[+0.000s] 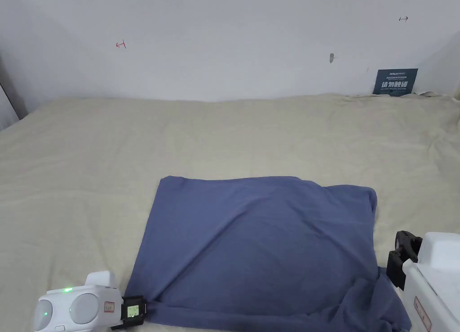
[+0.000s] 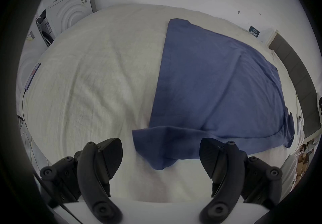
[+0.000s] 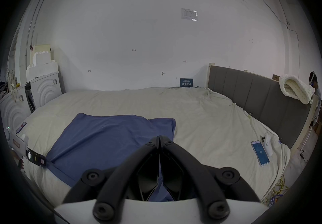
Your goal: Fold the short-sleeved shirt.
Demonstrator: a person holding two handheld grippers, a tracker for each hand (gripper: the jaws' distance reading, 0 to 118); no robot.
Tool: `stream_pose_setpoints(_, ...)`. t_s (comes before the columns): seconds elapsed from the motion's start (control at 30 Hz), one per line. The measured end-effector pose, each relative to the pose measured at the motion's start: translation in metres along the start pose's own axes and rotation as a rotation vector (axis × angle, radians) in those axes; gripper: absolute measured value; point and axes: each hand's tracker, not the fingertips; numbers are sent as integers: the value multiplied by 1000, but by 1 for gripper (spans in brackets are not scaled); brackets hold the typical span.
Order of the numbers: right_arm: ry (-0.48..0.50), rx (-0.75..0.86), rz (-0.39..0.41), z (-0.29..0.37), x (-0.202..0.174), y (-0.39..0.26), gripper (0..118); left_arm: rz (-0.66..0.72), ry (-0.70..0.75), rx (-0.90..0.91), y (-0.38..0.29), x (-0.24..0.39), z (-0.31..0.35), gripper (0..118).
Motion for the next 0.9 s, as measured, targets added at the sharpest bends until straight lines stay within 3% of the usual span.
stream_pose_setpoints(0.07, 2, -6, -2, 0, 0, -1, 0, -7, 5, -19, -3, 0, -3, 80)
stream_pose_setpoints(0.13, 4, -11, -1, -1, 0, -1, 0, -17, -4, -24, -5, -2, -7, 52)
stream_pose_setpoints(0.2, 4, -13, 3, -1, 1, -2, 0, -12, -32, -32, -6, 1, -8, 41)
stream_pose_setpoints(0.3, 5, -20, -1, -1, 3, -3, 0, -18, -59, -16, -7, 5, -3, 9)
stream_pose_setpoints(0.37, 7, -43, -1, -1, 6, -5, 0, 13, -92, -14, -6, 6, -2, 7)
stream_pose_setpoints(0.47, 50, -219, -6, -11, 12, -11, 0, -37, -61, 5, -8, 12, 3, 6)
stream_pose_setpoints(0.67, 24, -379, -5, -26, 14, -46, 4, -20, -84, 41, -6, 9, 17, 6)
stream_pose_setpoints(0.73, 38, -427, -44, -29, 16, -57, 32, -21, -87, 45, -5, 9, 20, 6)
stream_pose_setpoints(0.8, 45, -482, -66, -34, 17, -67, 78, -26, -90, 51, -5, 10, 23, 6)
stream_pose_setpoints(0.83, 36, -488, -73, -35, 19, -74, 90, -28, -91, 54, -5, 11, 24, 6)
stream_pose_setpoints(0.9, 26, -491, -76, -37, 19, -84, 96, -32, -91, 57, -4, 12, 26, 6)
